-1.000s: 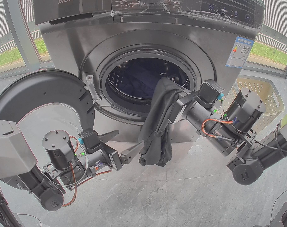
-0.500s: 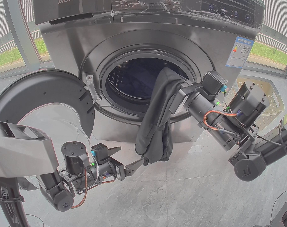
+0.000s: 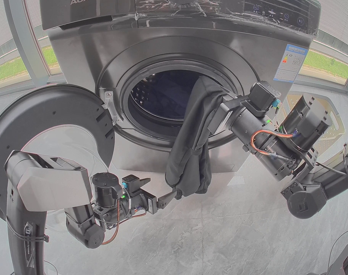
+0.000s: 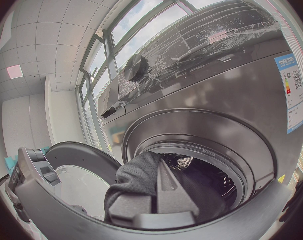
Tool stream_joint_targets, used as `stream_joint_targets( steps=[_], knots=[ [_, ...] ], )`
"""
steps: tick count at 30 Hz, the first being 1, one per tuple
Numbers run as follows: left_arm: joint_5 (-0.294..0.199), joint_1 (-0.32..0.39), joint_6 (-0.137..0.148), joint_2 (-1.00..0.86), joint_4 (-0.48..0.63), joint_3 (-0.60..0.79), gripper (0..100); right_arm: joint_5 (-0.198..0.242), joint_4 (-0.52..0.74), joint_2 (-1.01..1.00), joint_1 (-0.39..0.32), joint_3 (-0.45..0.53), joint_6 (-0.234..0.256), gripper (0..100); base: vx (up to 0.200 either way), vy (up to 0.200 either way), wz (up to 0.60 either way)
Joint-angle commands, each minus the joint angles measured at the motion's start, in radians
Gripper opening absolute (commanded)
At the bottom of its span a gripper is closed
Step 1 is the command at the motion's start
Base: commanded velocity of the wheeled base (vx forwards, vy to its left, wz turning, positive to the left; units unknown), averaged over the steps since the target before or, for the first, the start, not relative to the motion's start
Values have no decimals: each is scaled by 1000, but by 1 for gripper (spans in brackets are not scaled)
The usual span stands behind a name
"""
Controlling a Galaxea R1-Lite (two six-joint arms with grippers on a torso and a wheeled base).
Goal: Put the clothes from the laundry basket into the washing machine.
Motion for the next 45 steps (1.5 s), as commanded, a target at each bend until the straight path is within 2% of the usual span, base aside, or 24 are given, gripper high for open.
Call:
stream_joint_targets(
  steps=[1,6,15,21,33,42,45],
  knots=[
    [7,18,0,94,0,-108,100,0,0,-1,3,7,1,0,0,0,0],
    [12,30,-4,145,1,-212,100,0,-2,-1,3,12,1,0,0,0,0],
    [12,30,-4,186,1,-276,100,0,-3,1,15,15,1,0,0,0,0],
    [1,26,-3,191,0,-275,100,0,-3,1,14,18,2,0,0,0,0],
    [-4,1,2,135,-2,-186,100,0,-3,22,-3,7,1,0,0,0,0],
    [-2,-22,-1,154,0,-215,100,0,-2,22,-2,9,1,0,0,0,0],
    [5,-13,0,191,0,-275,100,0,-3,21,-2,14,1,0,0,0,0]
  ],
)
